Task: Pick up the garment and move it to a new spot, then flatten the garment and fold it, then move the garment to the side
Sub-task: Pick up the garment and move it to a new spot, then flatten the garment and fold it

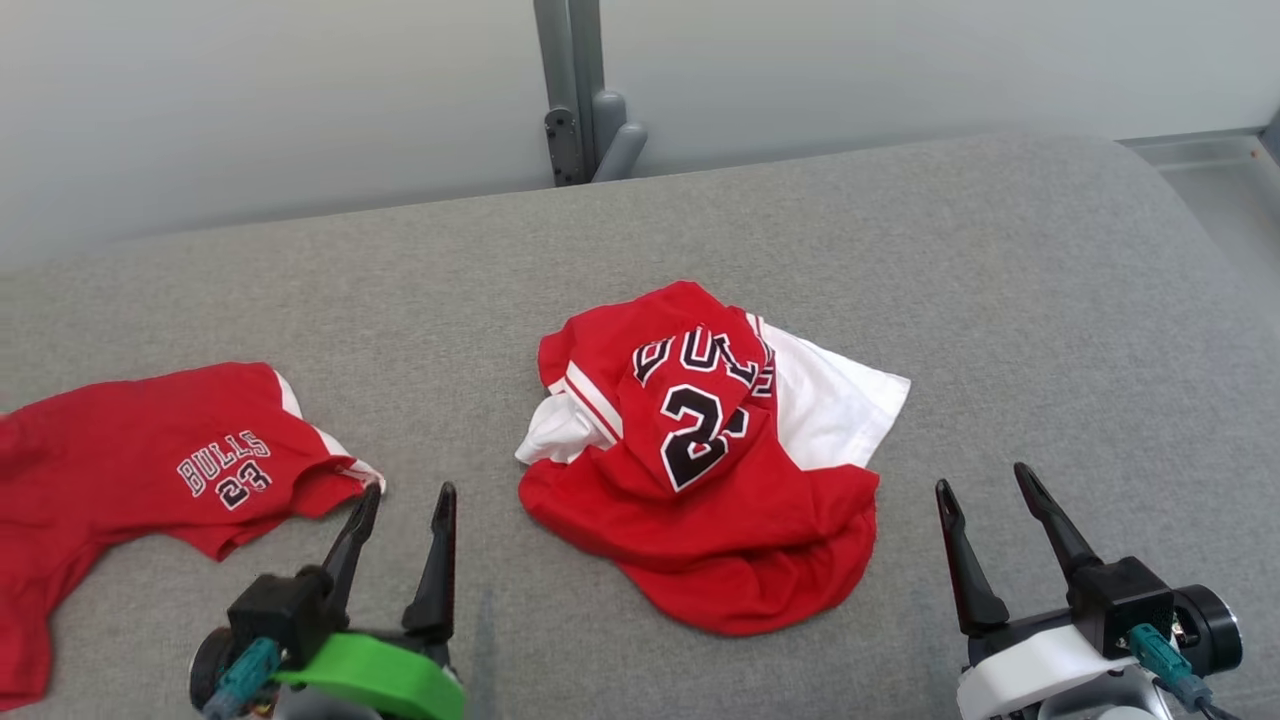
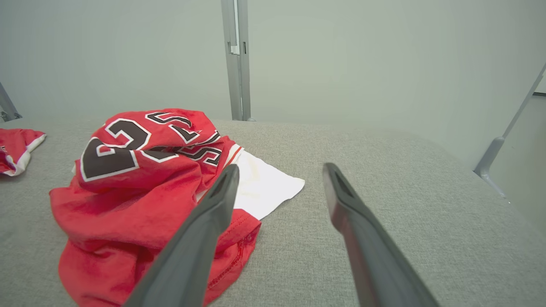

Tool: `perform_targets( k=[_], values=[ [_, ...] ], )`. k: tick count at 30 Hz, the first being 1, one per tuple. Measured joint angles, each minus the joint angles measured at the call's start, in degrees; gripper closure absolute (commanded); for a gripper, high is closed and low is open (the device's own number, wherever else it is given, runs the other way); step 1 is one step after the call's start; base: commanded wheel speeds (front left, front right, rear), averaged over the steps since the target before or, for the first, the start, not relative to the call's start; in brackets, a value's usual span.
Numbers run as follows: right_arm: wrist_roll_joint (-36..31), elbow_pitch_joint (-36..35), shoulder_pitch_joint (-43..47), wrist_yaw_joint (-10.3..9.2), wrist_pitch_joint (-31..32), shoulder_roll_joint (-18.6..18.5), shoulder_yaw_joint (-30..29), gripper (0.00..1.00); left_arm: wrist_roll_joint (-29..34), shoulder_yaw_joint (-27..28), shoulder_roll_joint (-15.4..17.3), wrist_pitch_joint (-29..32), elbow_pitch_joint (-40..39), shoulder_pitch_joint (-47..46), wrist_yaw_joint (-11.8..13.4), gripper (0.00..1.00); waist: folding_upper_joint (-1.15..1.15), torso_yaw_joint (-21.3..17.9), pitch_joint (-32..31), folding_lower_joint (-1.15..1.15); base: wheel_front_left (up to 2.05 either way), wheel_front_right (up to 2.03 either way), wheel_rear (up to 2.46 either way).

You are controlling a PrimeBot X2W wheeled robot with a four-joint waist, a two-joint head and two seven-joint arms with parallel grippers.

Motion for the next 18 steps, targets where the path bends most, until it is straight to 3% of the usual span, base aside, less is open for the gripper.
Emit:
perform_targets(
  k=[3,6,10,18],
  values=[
    [-0.8,-0.4,0.7,0.0,0.0,0.0,-0.9,0.0,4.2,4.4,-0.7,0.0,-1.4,4.6,-1.2,0.0,0.0,1.4,-0.8,0.0,0.0,0.0,0.0],
    [-1.3,-0.6,1.4,0.0,0.0,0.0,-1.5,0.0,8.3,9.6,-2.4,0.0,-1.5,10.2,-4.9,0.0,0.0,3.1,-1.8,0.0,0.0,0.0,0.0],
    [-1.5,-0.6,2.9,0.0,0.0,0.0,-2.1,0.0,11.1,14.2,-3.6,0.0,-0.9,13.7,-7.9,0.0,0.0,4.7,-2.9,0.0,0.0,0.0,0.0],
    [-2.0,-0.7,4.5,0.0,0.0,0.0,-5.0,0.0,13.7,21.6,-5.2,0.0,0.0,16.3,-9.6,0.0,0.0,7.3,-4.2,0.0,0.0,0.0,0.0]
  ],
)
